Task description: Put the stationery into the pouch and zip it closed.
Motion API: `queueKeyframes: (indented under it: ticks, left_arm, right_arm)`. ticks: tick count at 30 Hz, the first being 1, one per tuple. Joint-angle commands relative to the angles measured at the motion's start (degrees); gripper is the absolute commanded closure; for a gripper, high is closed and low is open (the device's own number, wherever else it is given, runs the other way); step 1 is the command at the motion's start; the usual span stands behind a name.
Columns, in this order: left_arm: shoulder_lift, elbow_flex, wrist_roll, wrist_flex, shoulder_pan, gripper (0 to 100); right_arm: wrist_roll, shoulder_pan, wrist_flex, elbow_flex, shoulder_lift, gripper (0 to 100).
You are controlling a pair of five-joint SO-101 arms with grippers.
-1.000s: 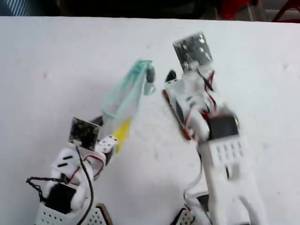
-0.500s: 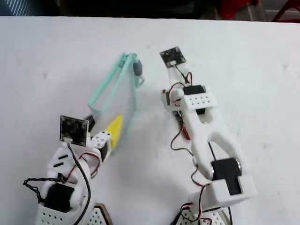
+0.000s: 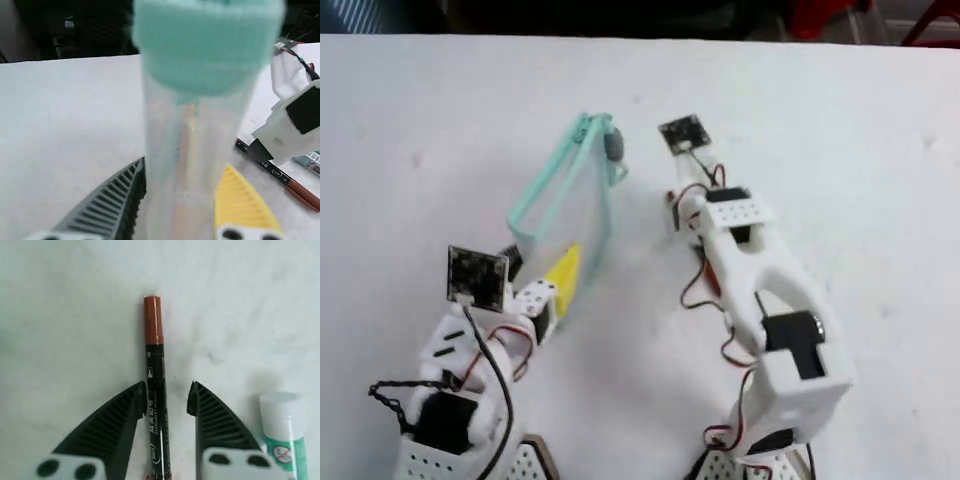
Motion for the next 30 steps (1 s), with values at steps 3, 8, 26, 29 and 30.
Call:
queueKeyframes:
  ticks: [3, 8, 26, 29, 30]
  left_arm:
    - [-0.22, -0.18, 0.53, -1.14, 1.63, 78]
    - [-0.22, 0.44, 0.53, -1.49, 1.63, 78]
    - [-0.22, 0.53, 0.44, -1.49, 1.63, 78]
    - [-0.22, 0.53, 0.44, -1.49, 1.63, 78]
    - [-0.22, 0.53, 0.44, -1.49, 1.63, 78]
  right_arm:
    - [0.70, 0.04, 1.54, -5.27, 1.71, 86.8]
    - [0.70, 0.04, 4.00, -8.00, 3.91, 86.8]
    - [0.70, 0.04, 15.16, -20.75, 12.88, 98.8]
    - [0.70, 0.04, 15.16, -20.75, 12.88, 96.8]
    - [0.70, 0.04, 15.16, -20.75, 12.88, 97.3]
